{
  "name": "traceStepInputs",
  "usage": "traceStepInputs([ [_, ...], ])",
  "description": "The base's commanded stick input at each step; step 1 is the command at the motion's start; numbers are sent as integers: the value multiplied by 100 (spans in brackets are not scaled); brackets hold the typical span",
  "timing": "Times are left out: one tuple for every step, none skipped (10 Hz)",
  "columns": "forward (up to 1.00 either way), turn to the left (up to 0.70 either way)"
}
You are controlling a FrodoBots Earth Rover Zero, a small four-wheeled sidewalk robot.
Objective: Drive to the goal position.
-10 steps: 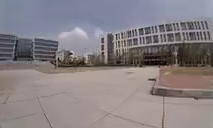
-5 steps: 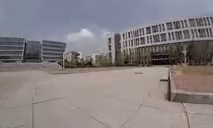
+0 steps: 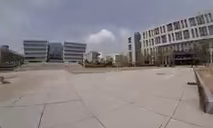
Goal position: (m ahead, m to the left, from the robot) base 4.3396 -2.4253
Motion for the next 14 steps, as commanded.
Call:
traceStepInputs([
  [70, 0],
  [70, 0],
  [70, 0],
  [70, 0],
  [70, 0],
  [70, 0],
  [70, 0],
  [70, -2],
  [70, -10],
  [70, -17],
  [70, -23],
  [70, -30],
  [70, -35],
  [70, -35],
])
